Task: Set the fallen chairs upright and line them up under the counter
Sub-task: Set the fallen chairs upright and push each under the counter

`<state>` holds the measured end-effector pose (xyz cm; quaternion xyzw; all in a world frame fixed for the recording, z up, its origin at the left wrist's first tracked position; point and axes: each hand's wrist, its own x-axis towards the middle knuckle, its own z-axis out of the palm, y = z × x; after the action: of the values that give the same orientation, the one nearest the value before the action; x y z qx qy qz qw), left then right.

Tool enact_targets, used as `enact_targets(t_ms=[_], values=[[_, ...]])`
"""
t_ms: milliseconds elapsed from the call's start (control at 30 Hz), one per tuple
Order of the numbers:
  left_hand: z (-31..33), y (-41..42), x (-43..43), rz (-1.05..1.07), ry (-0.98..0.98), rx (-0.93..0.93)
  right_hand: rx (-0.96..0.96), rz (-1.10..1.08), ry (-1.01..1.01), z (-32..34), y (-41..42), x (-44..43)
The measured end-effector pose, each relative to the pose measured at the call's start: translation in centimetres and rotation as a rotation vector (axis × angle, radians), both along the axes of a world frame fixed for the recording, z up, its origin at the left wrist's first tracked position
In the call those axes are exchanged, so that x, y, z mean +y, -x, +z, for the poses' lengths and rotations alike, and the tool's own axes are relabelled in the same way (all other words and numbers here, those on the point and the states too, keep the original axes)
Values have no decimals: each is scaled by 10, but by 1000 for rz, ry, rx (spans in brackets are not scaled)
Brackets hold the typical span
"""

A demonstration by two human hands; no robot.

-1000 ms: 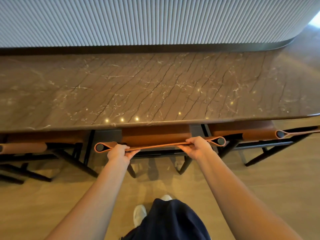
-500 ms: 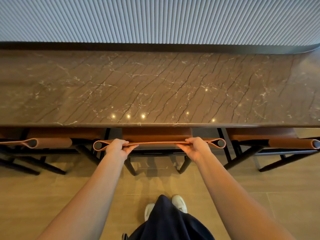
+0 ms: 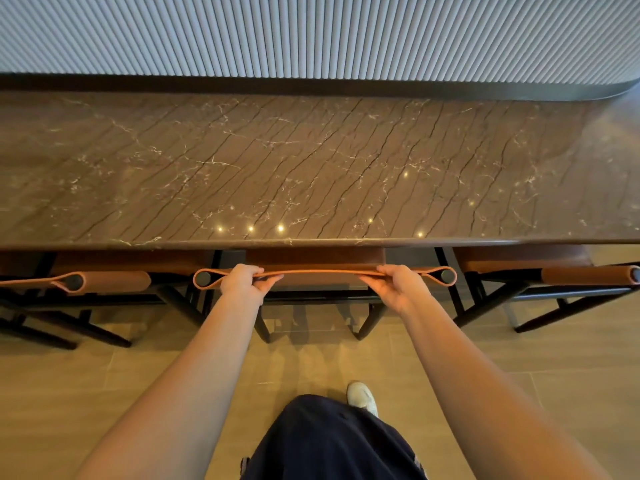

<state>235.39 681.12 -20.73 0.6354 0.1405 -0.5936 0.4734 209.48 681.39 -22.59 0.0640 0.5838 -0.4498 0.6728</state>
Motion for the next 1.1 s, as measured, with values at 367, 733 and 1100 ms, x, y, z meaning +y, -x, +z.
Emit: enact_targets(t_ms=[367,733,1100], values=[[18,37,42,26,242,89,4,145,144,27,32,60],[41,190,133,-300,431,49,130,222,324,61,177,175],[68,378,190,-522,505,78,162,58,355,79,346,265]])
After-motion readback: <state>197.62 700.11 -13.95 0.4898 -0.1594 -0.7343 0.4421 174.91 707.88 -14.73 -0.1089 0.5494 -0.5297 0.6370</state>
